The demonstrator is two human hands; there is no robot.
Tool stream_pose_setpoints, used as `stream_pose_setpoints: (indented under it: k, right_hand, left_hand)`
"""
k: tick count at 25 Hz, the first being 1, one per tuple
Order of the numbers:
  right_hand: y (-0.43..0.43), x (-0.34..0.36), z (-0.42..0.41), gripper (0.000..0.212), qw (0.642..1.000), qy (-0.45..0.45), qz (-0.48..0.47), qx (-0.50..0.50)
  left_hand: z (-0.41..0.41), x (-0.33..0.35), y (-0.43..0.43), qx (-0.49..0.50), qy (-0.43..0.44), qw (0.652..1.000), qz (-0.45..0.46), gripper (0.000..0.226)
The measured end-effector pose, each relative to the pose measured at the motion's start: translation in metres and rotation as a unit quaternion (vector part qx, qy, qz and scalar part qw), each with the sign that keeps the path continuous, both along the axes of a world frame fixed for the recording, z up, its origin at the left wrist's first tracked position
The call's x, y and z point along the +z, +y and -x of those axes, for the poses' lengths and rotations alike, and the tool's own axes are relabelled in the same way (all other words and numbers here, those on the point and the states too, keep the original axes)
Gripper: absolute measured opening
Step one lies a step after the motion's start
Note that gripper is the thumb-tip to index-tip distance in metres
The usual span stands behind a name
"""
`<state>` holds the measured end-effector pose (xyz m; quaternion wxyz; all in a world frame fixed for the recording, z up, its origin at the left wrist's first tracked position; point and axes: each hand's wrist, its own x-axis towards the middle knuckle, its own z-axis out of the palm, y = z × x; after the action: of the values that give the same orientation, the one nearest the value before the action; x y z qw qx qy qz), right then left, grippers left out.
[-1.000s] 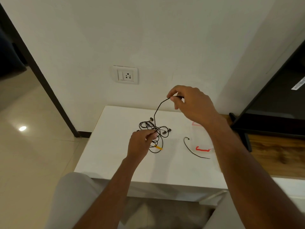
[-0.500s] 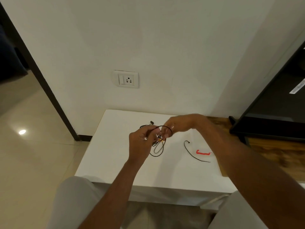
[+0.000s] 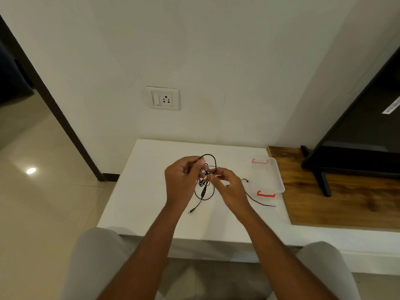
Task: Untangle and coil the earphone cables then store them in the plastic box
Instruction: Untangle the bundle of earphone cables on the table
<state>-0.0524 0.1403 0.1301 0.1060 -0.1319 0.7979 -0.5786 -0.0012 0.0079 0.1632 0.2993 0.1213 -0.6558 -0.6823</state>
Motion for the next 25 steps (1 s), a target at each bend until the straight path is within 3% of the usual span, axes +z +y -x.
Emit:
stream_pose_setpoints:
  k: [5, 11, 14, 16, 18, 22, 25]
  right_hand:
    - [-0.010, -0.017, -0.001, 0.021, 0.997, 0.008, -0.030, -0.071]
    - [-0.013, -0.019, -0.008, 0.013, 0.989, -0.024, -0.114, -0.088]
    - [-0.006, -0.022, -0.003, 0.017, 0.993, -0.044, -0.066, -0.083]
    - [-0.007, -0.022, -0.006, 0.017, 0.996, -0.084, -0.027, -0.013]
    - [-0.016, -0.026, -0.015, 0.032, 0.993, -0.106, -0.032, 0.033]
    - [-0.038, -0.030, -0.022, 0.036, 0.994, -0.088, 0.002, -0.062]
    - [-0.050, -0.032, -0.020, 0.028, 0.994, -0.097, 0.000, -0.047]
  left_hand:
    - [-0.005, 0.013, -0.002, 0.035, 0.012, 0.993, 0.114, 0.007]
    - [-0.009, 0.023, -0.011, 0.014, 0.022, 0.994, 0.104, 0.009]
    - [-0.008, 0.025, -0.019, 0.038, 0.028, 0.993, 0.109, 0.008]
    - [-0.006, 0.025, -0.024, 0.039, 0.030, 0.995, 0.083, 0.007]
    - [-0.005, 0.024, -0.027, 0.036, 0.029, 0.996, 0.071, 0.007]
    - [-0.007, 0.027, -0.026, 0.036, 0.028, 0.998, 0.038, 0.008]
    - [-0.009, 0.032, -0.029, 0.039, 0.032, 0.999, 0.015, 0.008]
